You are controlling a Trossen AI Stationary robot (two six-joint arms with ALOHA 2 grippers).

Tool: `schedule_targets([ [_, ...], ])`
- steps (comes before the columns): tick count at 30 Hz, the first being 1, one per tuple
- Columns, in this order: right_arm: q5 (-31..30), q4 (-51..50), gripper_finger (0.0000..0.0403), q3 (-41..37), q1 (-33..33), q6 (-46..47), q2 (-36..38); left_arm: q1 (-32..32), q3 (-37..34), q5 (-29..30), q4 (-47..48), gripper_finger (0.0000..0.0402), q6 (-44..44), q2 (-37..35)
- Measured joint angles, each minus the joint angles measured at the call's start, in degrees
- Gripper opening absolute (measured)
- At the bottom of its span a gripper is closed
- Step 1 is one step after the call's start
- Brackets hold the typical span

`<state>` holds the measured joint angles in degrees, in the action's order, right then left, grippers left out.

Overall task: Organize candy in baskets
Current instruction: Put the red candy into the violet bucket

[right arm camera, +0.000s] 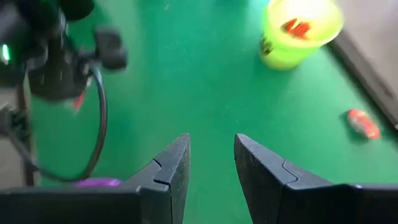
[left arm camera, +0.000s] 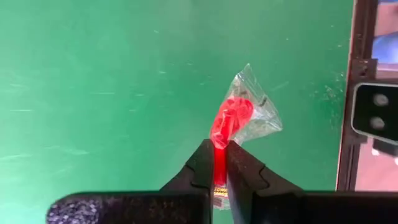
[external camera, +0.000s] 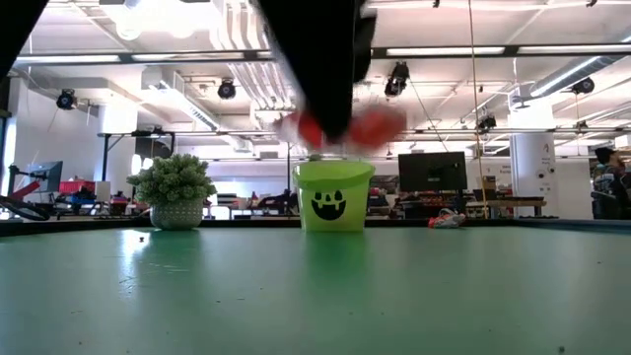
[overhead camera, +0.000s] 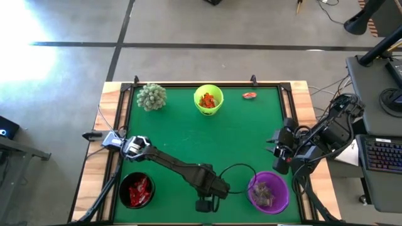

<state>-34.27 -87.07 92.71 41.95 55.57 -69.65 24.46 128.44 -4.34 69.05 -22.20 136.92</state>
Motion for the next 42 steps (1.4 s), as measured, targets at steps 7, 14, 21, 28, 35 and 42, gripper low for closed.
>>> schedule_targets([
  [7,6.26,3.19,0.0118,0.04,0.18,1.15,-0.22,-1.63,4.24,5.26,9.79,0.0001,4.18,-3.24],
  [14,7.14,5.59,0.0142,0.0,1.03,3.49,-1.04,-2.64,2.86,9.59,10.95,0.0,8.0,-8.7],
  [21,7.28,5.68,0.0161,-0.11,1.05,4.06,-3.58,-3.91,2.34,17.13,10.39,0.0,10.75,-14.43],
  [28,4.49,15.67,0.0155,-0.11,1.05,-9.03,-8.81,-4.63,2.32,22.53,1.21,0.0,14.55,-19.06],
  [35,-6.06,28.18,0.0153,-0.13,-0.17,-19.79,-14.17,-4.71,2.32,24.69,-3.79,0.0,18.37,-19.84],
  [42,-8.19,30.27,0.0153,-0.15,-1.91,-18.29,-17.7,-4.8,2.32,24.83,-6.37,0.0,21.55,-19.85],
])
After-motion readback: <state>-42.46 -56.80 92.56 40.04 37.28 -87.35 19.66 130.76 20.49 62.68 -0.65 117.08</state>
